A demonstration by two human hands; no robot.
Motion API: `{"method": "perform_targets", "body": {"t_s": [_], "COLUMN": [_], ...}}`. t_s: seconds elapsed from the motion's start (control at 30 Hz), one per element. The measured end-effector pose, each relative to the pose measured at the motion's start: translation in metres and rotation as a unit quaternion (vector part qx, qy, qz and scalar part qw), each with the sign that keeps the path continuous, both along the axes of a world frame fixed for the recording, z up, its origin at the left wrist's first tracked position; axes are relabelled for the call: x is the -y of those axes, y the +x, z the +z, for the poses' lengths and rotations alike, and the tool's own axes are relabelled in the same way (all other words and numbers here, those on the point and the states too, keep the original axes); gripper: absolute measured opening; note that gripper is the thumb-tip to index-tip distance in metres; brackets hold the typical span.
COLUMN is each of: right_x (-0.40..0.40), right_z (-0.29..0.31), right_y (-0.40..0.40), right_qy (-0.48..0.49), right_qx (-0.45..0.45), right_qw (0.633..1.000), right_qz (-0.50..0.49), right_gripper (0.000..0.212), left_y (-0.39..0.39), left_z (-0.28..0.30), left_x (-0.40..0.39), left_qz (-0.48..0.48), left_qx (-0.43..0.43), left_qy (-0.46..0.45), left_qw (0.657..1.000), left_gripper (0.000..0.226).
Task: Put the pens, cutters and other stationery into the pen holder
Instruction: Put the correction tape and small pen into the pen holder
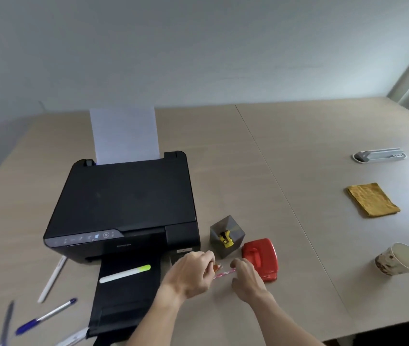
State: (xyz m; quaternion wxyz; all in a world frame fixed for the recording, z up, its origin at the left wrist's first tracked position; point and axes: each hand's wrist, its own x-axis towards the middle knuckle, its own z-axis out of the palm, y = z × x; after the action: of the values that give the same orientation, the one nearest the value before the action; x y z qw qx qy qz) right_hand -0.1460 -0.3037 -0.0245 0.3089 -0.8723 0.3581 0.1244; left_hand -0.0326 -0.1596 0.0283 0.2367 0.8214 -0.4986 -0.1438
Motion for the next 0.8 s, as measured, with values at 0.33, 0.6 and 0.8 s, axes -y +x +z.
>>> {"method": "perform_targets", "body": {"t_s": [0.33, 0.6, 0.8], "right_x": [-0.003, -0.016, -0.012], "right_z": [-0.030, -0.040, -0.033], "right_y": [-0.004, -0.038, -0.074], "right_qy": [-0.028, -0.089, -0.112], "right_qx": [-0.025, -0.040, -0.015], "right_qw": [0.999, 0.993, 0.989], "right_qz": [0.039, 0.067, 0.099], "right_gripper": [0.030, 0.031, 0.033], "left_y": [-0.004, -0.023, -0.017], "left_z": [-0.058, -0.083, -0.092], "left_x": [-0.033, -0.011, 0.005], "left_qz": [0.062, 0.101, 0.112], "left_qx": [-0.010, -0.033, -0.014], "left_qy": [0.066, 0.122, 0.166], "left_qw": [0.996, 0.987, 0.980], "left_gripper": [0.015, 0.049, 0.051]}}
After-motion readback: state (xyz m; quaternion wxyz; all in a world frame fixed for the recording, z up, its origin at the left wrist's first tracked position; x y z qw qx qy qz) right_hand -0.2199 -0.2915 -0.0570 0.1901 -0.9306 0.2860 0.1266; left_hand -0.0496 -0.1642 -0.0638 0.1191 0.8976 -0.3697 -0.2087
